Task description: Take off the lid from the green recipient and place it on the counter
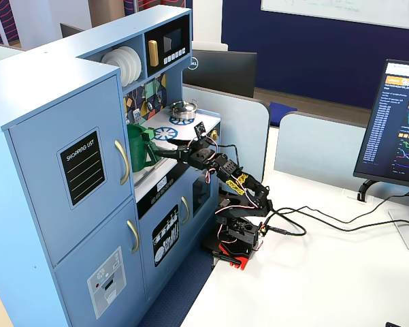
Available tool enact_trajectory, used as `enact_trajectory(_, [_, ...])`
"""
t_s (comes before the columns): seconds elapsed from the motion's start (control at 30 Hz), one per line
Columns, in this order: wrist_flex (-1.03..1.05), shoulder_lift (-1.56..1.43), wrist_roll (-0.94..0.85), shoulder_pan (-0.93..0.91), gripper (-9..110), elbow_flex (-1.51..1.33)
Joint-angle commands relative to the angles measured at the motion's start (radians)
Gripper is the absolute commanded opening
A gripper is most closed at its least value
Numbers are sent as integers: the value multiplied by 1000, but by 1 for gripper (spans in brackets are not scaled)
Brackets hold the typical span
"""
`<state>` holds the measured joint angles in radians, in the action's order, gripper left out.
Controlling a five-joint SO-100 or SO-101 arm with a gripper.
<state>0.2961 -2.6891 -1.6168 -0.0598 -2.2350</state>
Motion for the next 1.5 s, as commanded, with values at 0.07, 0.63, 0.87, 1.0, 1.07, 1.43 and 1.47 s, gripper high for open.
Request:
enact_trajectory(0.07, [-63,103,-29,0,36,144])
enact_trajectory(0.63, [-94,314,-75,-26,33,333])
enact_trajectory(0.87, [-104,382,-86,-23,31,393])
enact_trajectory(1.0, [-103,419,-95,-20,30,423])
enact_trajectory(1.07, [-104,436,-101,-14,30,437])
enact_trajectory(1.43, [-106,494,-101,-15,27,476])
enact_trajectory(1.47, [-107,499,-104,-15,26,476])
